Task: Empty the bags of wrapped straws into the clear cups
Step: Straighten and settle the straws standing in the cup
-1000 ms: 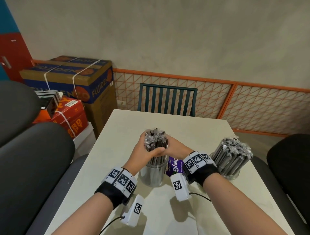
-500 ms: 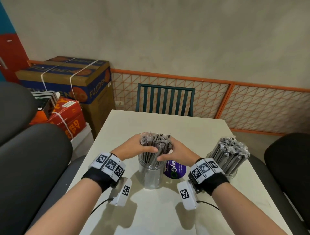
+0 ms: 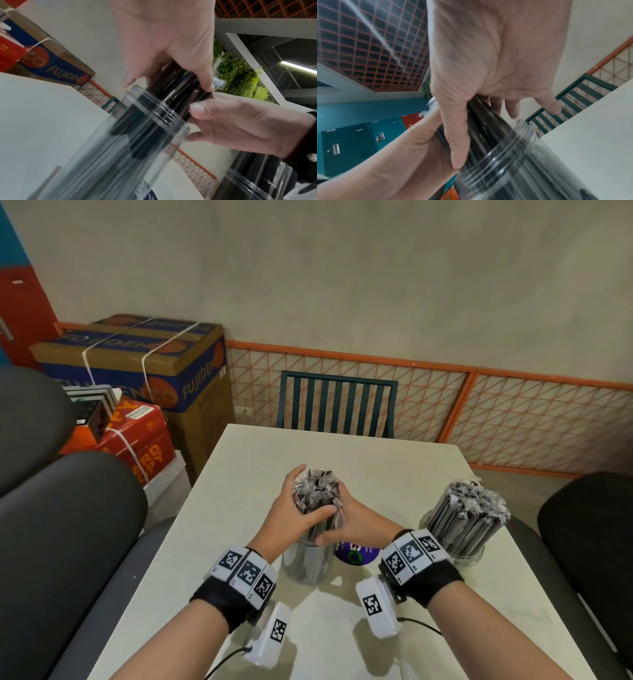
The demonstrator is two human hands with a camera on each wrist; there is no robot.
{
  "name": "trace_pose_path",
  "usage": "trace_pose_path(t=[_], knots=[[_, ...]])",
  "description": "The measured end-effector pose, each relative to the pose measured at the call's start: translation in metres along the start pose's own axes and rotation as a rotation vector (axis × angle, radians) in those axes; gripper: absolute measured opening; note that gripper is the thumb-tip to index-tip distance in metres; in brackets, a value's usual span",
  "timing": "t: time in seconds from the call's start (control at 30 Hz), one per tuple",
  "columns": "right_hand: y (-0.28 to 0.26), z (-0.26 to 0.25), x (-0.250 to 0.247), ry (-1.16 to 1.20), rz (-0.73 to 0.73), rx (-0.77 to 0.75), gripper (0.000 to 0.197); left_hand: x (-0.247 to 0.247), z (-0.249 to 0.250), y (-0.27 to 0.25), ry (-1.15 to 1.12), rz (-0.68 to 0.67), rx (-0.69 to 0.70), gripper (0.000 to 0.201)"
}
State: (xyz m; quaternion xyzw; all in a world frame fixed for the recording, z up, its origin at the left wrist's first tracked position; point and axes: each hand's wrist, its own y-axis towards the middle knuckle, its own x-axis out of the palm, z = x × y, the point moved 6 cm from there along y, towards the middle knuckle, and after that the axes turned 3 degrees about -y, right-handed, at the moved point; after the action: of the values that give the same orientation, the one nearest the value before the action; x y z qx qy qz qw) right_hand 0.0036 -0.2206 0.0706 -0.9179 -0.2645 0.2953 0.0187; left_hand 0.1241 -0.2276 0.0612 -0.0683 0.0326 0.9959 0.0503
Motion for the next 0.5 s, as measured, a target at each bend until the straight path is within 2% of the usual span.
trace_pose_path(t=[0.1,0.17,0.23,0.3,0.43,0.5], knots=[[0.002,0.000,-0.010,-0.044,-0.047,0.005,0.102,-0.006,0.007,0.002,0.064,-0.057,0.026,0.049],[0.004,-0.004,-0.014,-0.053,-0.054,0.001,0.097,-0.008,0.010,0.003,0.060,-0.121,0.024,0.042],[0.007,-0.007,-0.017,-0.061,-0.051,-0.010,0.088,-0.008,0.011,0.003,0.047,-0.155,0.016,0.049],[0.010,-0.009,-0.019,-0.075,-0.017,-0.023,0.079,-0.007,0.007,-0.001,0.029,-0.136,-0.004,0.067],[0.013,-0.009,-0.015,-0.051,0.003,-0.009,0.073,-0.008,-0.001,-0.012,-0.005,0.046,-0.013,0.084],[0.013,-0.008,-0.017,-0.018,-0.006,-0.011,0.080,-0.010,-0.008,-0.015,0.023,0.131,-0.003,0.095]])
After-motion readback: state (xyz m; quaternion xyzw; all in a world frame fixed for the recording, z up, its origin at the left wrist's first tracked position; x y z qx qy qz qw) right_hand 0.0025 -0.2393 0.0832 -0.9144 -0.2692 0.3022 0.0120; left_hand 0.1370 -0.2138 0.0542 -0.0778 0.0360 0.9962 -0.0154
